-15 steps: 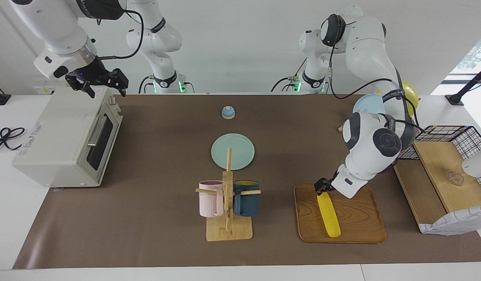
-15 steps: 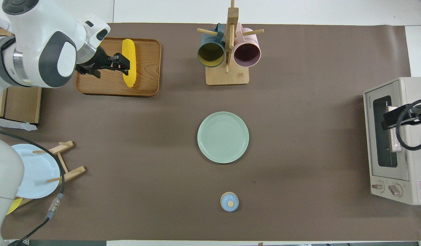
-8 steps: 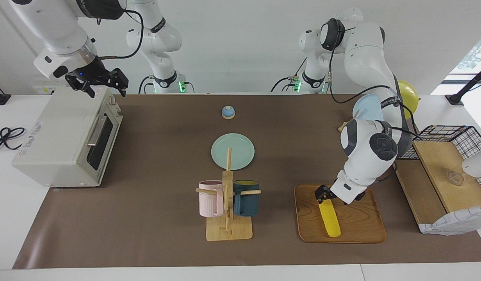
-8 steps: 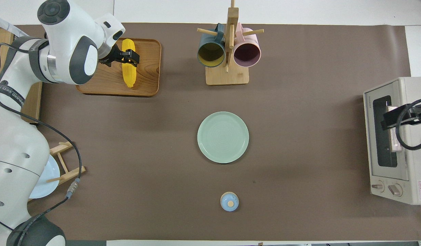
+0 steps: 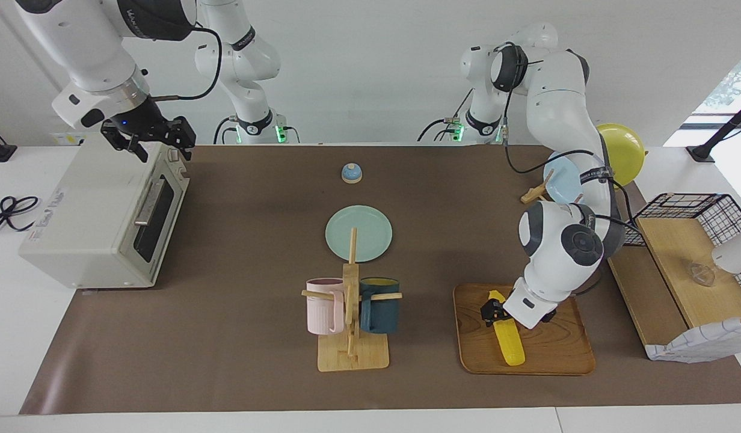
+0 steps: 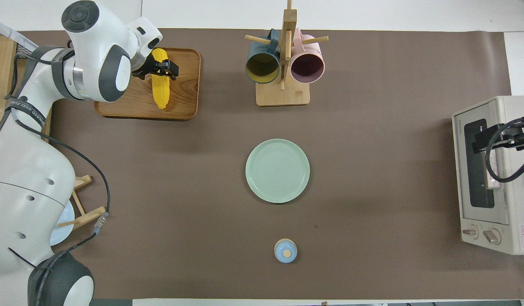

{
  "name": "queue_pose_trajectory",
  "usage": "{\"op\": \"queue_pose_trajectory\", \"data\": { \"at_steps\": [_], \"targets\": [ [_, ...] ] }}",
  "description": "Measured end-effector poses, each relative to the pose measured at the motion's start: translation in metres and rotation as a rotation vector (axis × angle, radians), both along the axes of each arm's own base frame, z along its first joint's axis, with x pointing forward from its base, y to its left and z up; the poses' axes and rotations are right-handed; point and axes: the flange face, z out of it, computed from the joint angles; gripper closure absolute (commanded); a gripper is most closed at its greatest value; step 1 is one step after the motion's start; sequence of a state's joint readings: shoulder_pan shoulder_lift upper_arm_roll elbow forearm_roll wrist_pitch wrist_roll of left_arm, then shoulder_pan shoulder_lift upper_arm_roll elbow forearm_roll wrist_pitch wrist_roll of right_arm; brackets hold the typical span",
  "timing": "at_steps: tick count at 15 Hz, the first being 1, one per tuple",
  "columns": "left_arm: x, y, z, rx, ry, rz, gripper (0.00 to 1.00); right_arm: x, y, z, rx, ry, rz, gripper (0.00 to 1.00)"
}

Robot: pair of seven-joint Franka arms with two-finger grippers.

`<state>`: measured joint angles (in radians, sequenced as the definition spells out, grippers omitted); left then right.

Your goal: Put corn in oven

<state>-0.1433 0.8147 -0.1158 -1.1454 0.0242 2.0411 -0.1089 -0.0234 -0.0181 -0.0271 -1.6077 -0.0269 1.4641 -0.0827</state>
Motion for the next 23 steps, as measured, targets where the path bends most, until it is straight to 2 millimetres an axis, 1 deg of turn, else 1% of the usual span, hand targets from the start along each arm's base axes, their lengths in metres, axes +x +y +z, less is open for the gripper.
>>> {"op": "queue_pose_trajectory", "data": {
  "at_steps": [3, 5, 6, 7, 8, 9, 10, 11, 12, 13, 15, 17, 18, 19, 20, 21, 22, 23],
  "targets": [
    [0.003, -0.003, -0.007, 0.011, -0.003, -0.011, 0.00, -0.004, -0.018, -0.005, 0.001, 0.007, -0.033, 1.00],
    [0.002, -0.009, -0.011, 0.029, -0.004, -0.028, 0.00, -0.007, -0.028, -0.008, 0.004, 0.012, -0.034, 1.00],
    [0.001, -0.012, -0.012, 0.031, -0.004, -0.031, 0.05, -0.009, -0.030, -0.009, 0.008, 0.019, -0.014, 1.00],
    [0.001, -0.013, -0.012, 0.031, -0.005, -0.033, 0.13, -0.011, -0.031, -0.011, 0.013, 0.025, 0.018, 1.00],
    [0.001, -0.013, -0.012, 0.032, -0.005, -0.034, 0.24, -0.013, -0.032, -0.014, 0.020, 0.029, 0.054, 1.00],
    [0.001, -0.013, -0.012, 0.032, -0.005, -0.034, 0.38, -0.015, -0.035, -0.017, 0.024, 0.022, 0.085, 1.00],
    [0.001, -0.013, -0.013, 0.033, -0.004, -0.034, 0.58, -0.015, -0.039, -0.023, 0.024, -0.003, 0.112, 1.00],
    [0.001, -0.013, -0.014, 0.034, -0.002, -0.034, 0.74, -0.016, -0.042, -0.030, 0.024, -0.020, 0.126, 1.00],
    [0.001, -0.013, -0.015, 0.034, 0.000, -0.034, 0.96, -0.019, -0.046, -0.038, 0.024, -0.026, 0.131, 1.00],
    [0.001, -0.013, -0.015, 0.034, -0.002, -0.034, 1.00, -0.022, -0.047, -0.044, 0.025, -0.028, 0.132, 1.00],
    [0.001, -0.013, -0.014, 0.034, -0.001, -0.034, 1.00, -0.025, -0.047, -0.051, 0.024, -0.031, 0.130, 1.00],
    [0.001, -0.013, -0.010, 0.033, -0.001, -0.033, 1.00, -0.026, -0.048, -0.055, 0.015, -0.032, 0.047, 1.00],
    [0.000, -0.013, 0.000, 0.029, 0.004, -0.029, 1.00, -0.026, -0.048, -0.057, 0.007, -0.034, -0.021, 1.00],
    [-0.003, -0.014, 0.019, 0.025, 0.015, -0.015, 1.00, -0.027, -0.048, -0.060, -0.002, -0.029, -0.079, 1.00],
    [-0.009, -0.016, 0.043, 0.024, 0.030, 0.010, 1.00, -0.028, -0.049, -0.065, -0.016, -0.022, -0.122, 1.00],
    [-0.020, -0.023, 0.073, 0.026, 0.041, 0.035, 1.00, -0.028, -0.051, -0.069, -0.031, -0.022, -0.148, 1.00],
    [-0.033, -0.033, 0.102, 0.028, 0.046, 0.052, 1.00, -0.027, -0.056, -0.073, -0.041, -0.031, -0.160, 1.00],
    [-0.052, -0.045, 0.129, 0.027, 0.054, 0.067, 1.00, -0.027, -0.061, -0.079, -0.045, -0.032, -0.163, 1.00]
  ]
}}
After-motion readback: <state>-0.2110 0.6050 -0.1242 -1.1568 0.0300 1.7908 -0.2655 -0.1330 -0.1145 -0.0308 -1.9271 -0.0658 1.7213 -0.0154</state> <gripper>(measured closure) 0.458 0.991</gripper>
